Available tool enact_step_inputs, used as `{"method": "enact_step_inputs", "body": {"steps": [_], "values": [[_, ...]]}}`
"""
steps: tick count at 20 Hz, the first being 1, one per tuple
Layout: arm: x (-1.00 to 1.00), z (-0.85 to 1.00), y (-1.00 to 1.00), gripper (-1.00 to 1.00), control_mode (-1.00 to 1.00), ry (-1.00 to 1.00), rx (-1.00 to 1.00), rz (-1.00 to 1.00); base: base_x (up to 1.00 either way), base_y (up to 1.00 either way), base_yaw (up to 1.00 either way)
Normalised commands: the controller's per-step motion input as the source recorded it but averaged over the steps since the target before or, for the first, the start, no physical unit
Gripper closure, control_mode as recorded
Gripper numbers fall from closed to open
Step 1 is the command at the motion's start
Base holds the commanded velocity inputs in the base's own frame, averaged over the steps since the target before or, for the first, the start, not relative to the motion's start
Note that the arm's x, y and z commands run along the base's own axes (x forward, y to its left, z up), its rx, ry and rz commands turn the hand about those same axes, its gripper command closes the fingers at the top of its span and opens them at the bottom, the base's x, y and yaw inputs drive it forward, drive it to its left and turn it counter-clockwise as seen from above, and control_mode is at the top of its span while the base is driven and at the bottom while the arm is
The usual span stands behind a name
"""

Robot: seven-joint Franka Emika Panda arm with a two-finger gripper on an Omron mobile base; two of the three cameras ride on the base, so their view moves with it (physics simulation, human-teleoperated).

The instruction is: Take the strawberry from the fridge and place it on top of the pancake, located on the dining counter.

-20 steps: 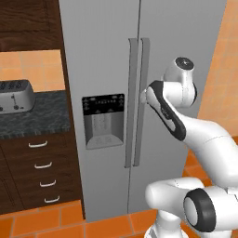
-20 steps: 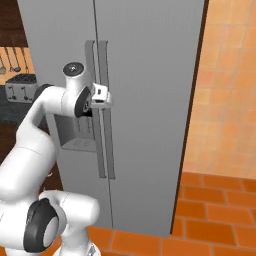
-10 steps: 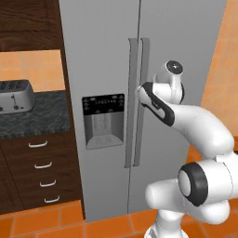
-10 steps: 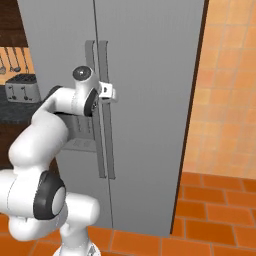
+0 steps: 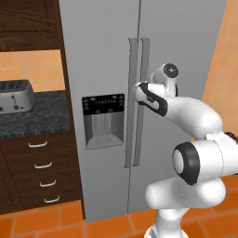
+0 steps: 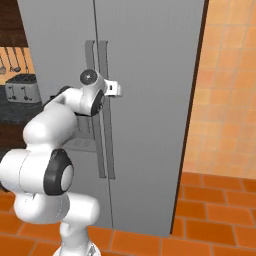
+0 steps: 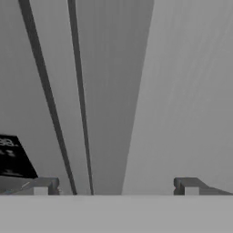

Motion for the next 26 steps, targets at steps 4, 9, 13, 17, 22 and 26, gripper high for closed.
{"method": "enact_step_inputs", "body": {"steps": [4,9,13,17,22,26], "values": [[0.32,0.00,0.00,-1.00,-1.00,-0.10,0.00,-0.03,0.00,0.00,0.00],[0.30,0.00,0.00,-1.00,-1.00,-0.05,0.00,-0.03,0.00,0.00,0.00],[0.32,0.00,0.00,-1.00,-1.00,-0.02,0.00,-0.01,0.00,0.00,0.00],[0.37,0.00,0.00,1.00,-1.00,-0.01,0.00,0.00,0.00,0.00,0.00],[0.16,0.00,0.00,1.00,-1.00,-0.01,0.00,0.00,0.00,0.00,0.00],[-0.27,0.02,-0.23,1.00,-1.00,0.01,0.02,-0.05,0.00,0.00,0.00]]}}
